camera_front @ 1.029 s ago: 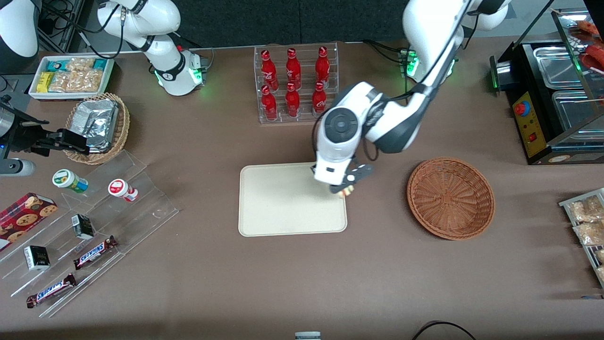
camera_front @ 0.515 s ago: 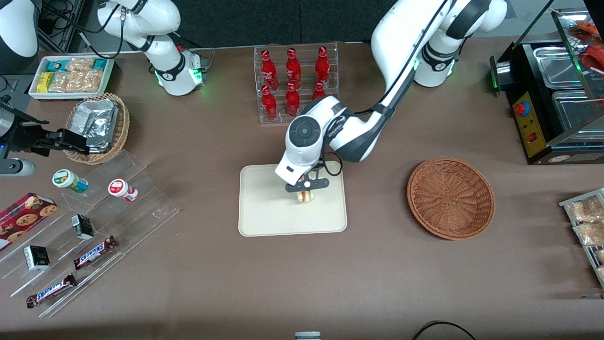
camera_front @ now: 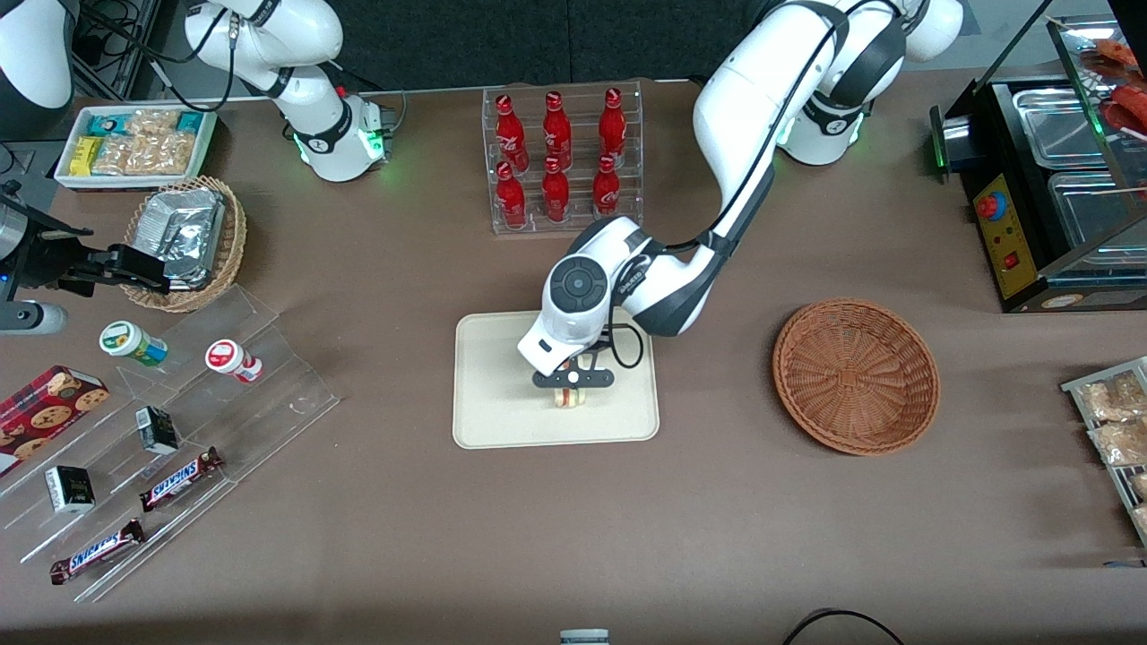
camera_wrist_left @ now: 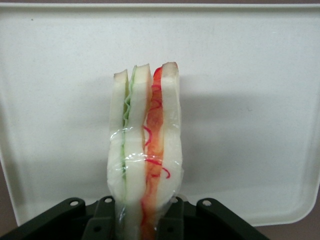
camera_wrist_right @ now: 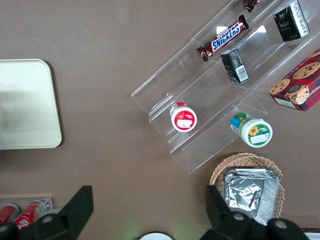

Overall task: Place sandwich from basket to tray
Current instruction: 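Open the left gripper to release the sandwich onto the tray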

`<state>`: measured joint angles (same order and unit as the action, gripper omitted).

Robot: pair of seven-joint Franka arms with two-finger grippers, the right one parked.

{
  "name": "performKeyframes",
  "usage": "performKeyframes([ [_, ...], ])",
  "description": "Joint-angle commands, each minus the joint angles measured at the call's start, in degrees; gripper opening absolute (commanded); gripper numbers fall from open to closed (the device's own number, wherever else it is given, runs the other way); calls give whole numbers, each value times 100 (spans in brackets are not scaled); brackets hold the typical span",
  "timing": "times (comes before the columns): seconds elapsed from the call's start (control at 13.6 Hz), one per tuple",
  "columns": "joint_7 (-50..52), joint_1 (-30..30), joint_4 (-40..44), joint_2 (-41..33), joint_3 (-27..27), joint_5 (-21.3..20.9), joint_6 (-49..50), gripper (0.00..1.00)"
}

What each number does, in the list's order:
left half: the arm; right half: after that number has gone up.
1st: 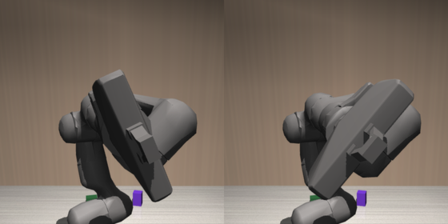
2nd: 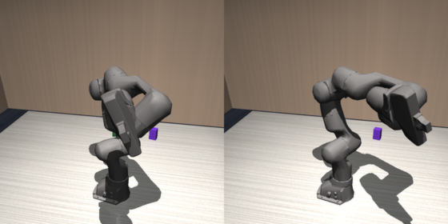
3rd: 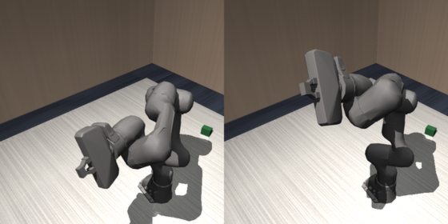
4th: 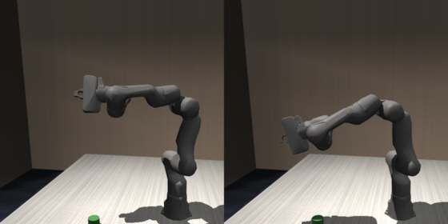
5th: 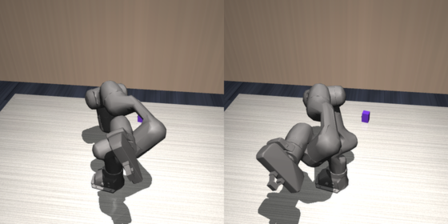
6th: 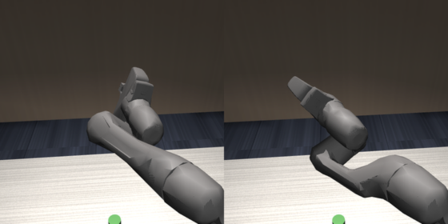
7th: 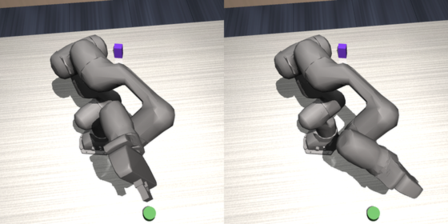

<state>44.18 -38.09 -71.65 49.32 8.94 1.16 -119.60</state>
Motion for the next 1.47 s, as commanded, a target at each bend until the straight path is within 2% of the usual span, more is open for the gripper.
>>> performKeyframes([
  [0.0, -50, -67, 283, 323, -15, -194, -29, 23],
  [0.15, -23, -75, 283, 411, -15, -239, -37, 28],
  [0.22, -23, -76, 274, 412, -7, -230, -29, 39],
  [0.29, -23, -67, 274, 403, -7, -230, -20, 59],
  [0.37, -23, -67, 265, 386, -7, -230, -11, 94],
  [0.44, -14, -67, 265, 351, -7, -222, 24, 100],
  [0.59, -23, 29, 222, 106, -7, -152, 190, 100],
  [0.74, -23, 266, -49, -437, 2, -212, 637, 100],
  [0.81, -67, 363, -356, -832, -7, -134, 683, 100],
  [1.03, -303, 1206, -1454, -1940, 239, 121, 754, 100],
  [1.25, -1372, 1908, -2474, -2890, 248, 165, 762, 100],
  [1.4, -2129, 2365, -2897, -3278, 248, 174, 788, 100],
])
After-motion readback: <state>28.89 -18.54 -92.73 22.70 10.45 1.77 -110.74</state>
